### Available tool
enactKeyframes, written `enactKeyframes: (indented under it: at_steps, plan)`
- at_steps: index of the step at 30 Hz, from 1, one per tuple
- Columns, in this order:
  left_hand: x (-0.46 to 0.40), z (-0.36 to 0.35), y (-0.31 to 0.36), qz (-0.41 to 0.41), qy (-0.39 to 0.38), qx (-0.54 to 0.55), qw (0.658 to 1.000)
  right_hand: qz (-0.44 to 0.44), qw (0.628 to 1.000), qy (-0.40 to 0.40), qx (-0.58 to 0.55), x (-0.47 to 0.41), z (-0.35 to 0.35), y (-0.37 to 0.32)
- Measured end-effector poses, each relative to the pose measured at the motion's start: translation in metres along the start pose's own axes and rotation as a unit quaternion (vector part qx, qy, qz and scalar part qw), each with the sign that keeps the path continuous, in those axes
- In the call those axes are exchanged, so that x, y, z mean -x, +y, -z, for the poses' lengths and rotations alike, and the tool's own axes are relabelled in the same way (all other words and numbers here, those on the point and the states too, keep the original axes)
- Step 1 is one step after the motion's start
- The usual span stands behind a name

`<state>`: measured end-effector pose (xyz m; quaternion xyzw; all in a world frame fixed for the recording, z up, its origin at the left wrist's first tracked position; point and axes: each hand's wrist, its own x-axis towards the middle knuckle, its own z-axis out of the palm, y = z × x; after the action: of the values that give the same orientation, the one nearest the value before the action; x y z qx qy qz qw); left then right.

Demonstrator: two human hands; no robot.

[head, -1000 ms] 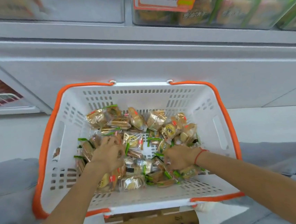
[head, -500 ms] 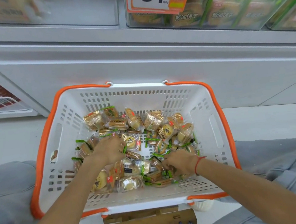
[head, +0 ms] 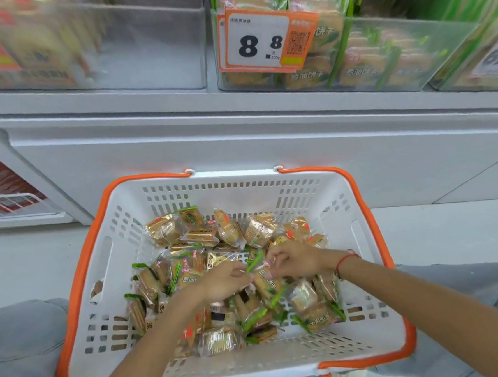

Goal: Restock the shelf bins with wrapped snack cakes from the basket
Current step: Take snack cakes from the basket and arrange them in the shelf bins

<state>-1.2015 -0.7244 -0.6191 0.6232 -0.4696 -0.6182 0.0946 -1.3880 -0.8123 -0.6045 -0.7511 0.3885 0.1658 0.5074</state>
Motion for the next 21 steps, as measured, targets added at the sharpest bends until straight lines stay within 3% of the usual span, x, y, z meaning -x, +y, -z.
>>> enactKeyframes:
  at_steps: [6,13,19,21]
  plan:
    - [0.024,0.028,0.045,-0.146,0.106,0.126,0.975,0.045,0.998,0.040,-0.018,0.012,0.068,-0.058]
    - [0.055,0.050,0.119,-0.263,0.203,0.217,0.918,0.139,0.974,0.180,-0.026,0.068,0.126,-0.102]
    - [0.077,0.062,0.181,-0.380,0.279,0.187,0.862,0.243,0.916,0.316,-0.040,0.121,0.154,-0.139]
    - [0.078,0.075,0.196,-0.412,0.370,0.103,0.826,0.267,0.897,0.350,-0.024,0.133,0.169,-0.146]
